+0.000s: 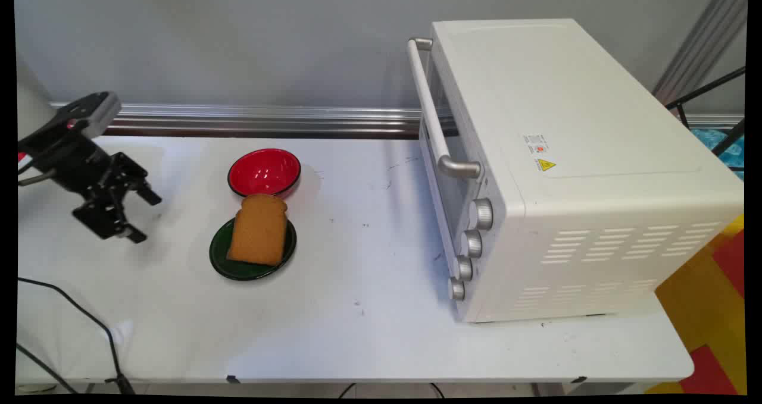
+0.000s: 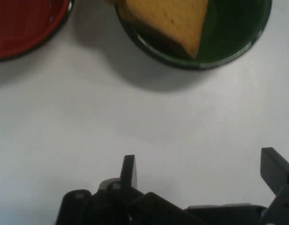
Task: Open the oven
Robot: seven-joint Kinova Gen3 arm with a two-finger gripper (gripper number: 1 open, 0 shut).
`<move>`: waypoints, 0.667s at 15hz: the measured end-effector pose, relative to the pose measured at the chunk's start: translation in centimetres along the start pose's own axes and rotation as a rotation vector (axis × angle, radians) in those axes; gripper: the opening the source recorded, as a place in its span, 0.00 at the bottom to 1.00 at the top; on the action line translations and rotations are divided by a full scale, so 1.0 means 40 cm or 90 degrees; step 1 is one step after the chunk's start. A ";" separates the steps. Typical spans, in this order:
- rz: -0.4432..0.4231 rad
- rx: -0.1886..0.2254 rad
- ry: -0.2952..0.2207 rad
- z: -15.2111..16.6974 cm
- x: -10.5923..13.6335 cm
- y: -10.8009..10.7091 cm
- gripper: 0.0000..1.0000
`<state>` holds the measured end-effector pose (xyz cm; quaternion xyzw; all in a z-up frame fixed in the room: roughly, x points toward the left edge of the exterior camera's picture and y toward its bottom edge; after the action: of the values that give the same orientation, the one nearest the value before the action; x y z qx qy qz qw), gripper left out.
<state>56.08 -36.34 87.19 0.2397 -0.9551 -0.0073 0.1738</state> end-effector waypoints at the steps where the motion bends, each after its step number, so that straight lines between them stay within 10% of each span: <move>1: -0.014 0.001 0.020 0.002 0.029 -0.007 1.00; 10: -0.039 0.000 0.197 0.014 0.428 -0.065 1.00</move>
<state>42.98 -46.57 92.02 0.2673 -0.9092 0.0240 0.3185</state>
